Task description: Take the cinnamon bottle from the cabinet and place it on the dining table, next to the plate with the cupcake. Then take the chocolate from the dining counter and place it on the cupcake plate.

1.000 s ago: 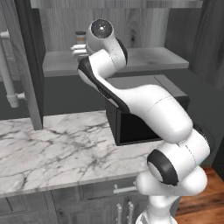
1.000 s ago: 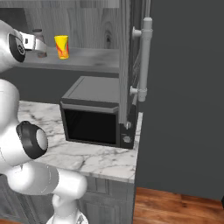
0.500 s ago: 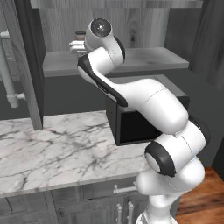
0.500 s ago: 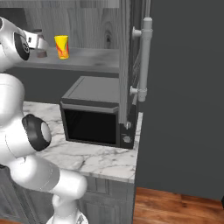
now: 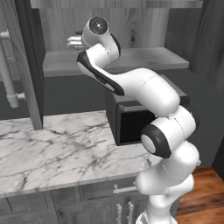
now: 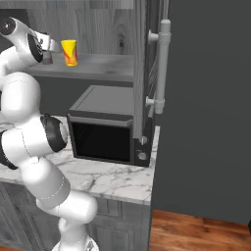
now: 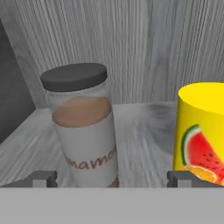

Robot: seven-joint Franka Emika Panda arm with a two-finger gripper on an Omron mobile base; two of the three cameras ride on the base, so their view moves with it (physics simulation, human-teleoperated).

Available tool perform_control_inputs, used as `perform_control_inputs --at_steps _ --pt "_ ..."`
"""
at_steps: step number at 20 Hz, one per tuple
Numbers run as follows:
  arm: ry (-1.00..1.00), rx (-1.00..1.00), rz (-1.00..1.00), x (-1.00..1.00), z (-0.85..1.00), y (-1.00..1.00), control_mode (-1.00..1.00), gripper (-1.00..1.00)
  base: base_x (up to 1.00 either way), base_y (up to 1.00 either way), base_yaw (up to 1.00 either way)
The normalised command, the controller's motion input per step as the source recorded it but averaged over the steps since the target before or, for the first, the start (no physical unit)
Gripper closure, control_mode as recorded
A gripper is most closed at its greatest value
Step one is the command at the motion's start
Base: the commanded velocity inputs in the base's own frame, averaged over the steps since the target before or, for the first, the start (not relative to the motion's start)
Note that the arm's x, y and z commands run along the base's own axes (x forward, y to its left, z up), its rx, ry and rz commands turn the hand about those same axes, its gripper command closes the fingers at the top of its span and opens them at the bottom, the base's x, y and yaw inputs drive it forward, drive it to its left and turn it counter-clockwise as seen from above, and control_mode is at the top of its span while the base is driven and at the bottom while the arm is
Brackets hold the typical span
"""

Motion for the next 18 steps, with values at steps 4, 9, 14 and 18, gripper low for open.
perform_control_inputs --at_steps 4,9,14,18 --pt "0.05 0.0 0.02 0.22 0.0 0.39 -1.0 -1.0 0.0 0.0 0.0" --pt "0.0 0.0 0.0 0.21 0.0 0.03 -1.0 -1.0 0.0 0.0 0.0" --pt "0.0 0.0 0.0 0.17 -0.03 0.0 -1.0 -1.0 0.0 0.0 0.0" --pt "0.0 0.0 0.0 0.17 -0.13 0.0 -1.0 -1.0 0.0 0.0 0.0"
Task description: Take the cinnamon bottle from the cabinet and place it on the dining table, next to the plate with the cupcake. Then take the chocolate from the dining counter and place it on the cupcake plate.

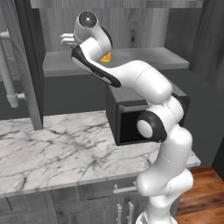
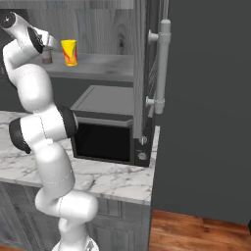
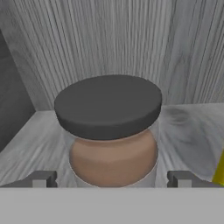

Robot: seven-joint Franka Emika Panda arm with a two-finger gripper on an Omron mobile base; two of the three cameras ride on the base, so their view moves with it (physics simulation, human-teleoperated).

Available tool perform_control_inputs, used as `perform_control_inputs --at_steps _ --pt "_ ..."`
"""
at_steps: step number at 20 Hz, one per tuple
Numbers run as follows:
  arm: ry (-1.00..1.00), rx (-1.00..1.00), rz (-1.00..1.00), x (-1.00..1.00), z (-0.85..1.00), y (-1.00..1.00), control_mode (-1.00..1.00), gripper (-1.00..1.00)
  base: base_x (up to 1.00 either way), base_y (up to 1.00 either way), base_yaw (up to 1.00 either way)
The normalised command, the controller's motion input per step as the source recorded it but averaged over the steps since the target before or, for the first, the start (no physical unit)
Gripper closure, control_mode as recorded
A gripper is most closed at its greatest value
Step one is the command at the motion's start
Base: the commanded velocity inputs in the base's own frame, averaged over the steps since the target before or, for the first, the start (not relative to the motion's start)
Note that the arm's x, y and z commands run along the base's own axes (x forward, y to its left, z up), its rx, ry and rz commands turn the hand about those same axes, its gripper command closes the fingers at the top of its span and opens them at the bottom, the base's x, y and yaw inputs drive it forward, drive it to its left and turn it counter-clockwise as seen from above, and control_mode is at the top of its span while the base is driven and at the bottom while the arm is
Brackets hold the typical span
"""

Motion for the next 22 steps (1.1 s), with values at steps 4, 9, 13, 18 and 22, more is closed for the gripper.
perform_control_inputs --at_steps 4,9,13,18,22 --pt "0.0 0.0 0.0 0.11 -0.18 0.0 -1.0 -1.0 0.0 0.0 0.0" --pt "-0.01 0.0 0.0 0.0 -0.06 0.0 -1.0 1.0 0.0 0.0 0.0" --pt "0.0 0.0 0.0 -0.06 -0.01 -0.01 -1.0 1.0 0.0 0.0 0.0" --pt "-0.04 -0.02 0.0 -0.7 -0.03 -0.08 -1.0 1.0 0.0 0.0 0.0" --pt "-0.01 -0.05 0.0 -1.0 -0.21 -0.27 -1.0 1.0 0.0 0.0 0.0"
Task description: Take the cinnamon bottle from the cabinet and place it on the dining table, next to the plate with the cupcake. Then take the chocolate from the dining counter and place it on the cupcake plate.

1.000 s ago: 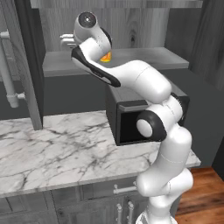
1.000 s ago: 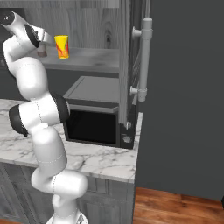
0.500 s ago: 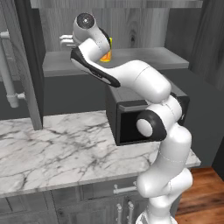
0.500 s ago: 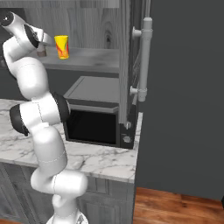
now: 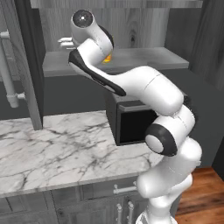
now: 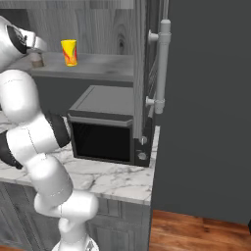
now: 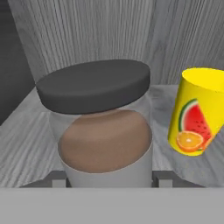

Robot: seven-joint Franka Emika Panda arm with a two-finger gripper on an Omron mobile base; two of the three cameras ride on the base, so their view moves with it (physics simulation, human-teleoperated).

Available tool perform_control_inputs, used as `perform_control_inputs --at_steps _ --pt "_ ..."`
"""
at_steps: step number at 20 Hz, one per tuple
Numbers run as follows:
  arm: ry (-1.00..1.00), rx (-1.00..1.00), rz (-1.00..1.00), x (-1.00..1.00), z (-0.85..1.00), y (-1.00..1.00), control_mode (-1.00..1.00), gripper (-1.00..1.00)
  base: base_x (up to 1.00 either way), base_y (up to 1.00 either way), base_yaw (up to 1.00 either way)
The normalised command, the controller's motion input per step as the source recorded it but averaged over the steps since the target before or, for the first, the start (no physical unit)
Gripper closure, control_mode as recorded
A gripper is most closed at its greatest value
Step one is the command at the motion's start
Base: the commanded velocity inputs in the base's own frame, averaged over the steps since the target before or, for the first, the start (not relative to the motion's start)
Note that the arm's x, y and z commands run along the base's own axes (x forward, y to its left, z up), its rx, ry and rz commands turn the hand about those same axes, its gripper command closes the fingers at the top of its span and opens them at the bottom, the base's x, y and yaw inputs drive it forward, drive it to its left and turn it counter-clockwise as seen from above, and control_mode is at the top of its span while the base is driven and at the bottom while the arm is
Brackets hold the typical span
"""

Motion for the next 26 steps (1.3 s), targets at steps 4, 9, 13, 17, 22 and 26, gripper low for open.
perform_control_inputs --at_steps 4,9,13,17,22,26 --pt "0.0 -0.07 0.04 -1.0 -0.17 -0.68 -1.0 1.0 0.0 0.0 0.0" --pt "-0.01 -0.02 0.08 -1.0 -0.02 -0.94 -1.0 1.0 0.0 0.0 0.0" --pt "-0.03 0.0 0.12 -1.0 -0.04 -1.0 -1.0 1.0 0.0 0.0 0.0" --pt "-0.07 0.0 0.11 -1.0 -0.19 -0.91 -1.0 1.0 0.0 0.0 0.0" --pt "-0.09 0.03 0.07 -0.9 -0.11 -0.65 -1.0 1.0 0.0 0.0 0.0" --pt "-0.03 0.05 0.0 -0.15 -0.27 -0.29 -1.0 1.0 0.0 0.0 0.0"
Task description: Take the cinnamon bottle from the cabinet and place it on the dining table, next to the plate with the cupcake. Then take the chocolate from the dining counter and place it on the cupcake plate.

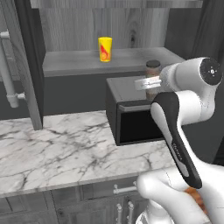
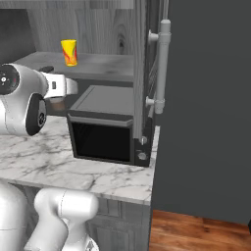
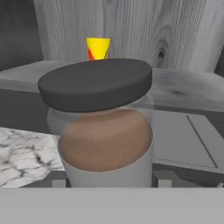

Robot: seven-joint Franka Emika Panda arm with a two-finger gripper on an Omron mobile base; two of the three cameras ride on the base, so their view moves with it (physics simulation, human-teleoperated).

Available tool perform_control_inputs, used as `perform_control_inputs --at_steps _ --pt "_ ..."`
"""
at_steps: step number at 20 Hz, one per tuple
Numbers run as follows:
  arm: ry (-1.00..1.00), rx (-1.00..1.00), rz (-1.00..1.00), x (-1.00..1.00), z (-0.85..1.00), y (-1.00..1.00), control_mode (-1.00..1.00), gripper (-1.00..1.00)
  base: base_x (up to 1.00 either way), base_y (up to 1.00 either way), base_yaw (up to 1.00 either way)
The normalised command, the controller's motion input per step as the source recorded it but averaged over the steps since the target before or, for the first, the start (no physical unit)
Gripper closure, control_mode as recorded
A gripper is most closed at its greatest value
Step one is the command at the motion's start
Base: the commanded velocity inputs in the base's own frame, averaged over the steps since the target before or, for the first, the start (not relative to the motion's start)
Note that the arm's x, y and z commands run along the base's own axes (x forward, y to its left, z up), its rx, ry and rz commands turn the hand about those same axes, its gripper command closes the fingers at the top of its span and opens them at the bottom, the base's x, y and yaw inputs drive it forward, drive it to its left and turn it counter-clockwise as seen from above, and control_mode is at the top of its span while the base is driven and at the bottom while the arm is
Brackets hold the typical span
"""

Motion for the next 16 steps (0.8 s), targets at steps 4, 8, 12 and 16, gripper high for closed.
perform_control_inputs --at_steps 4,8,12,16 --pt "0.0 0.1 0.0 0.0 -0.48 -0.22 -1.0 1.0 0.0 0.0 0.0" --pt "0.0 0.11 0.0 0.0 -0.38 -0.18 -1.0 1.0 0.0 0.0 0.0" --pt "0.09 0.03 0.0 0.0 -0.12 -0.01 -1.0 1.0 0.0 0.0 0.0" --pt "0.03 0.0 0.0 0.0 -0.02 0.0 1.0 1.0 -0.17 0.0 0.0"
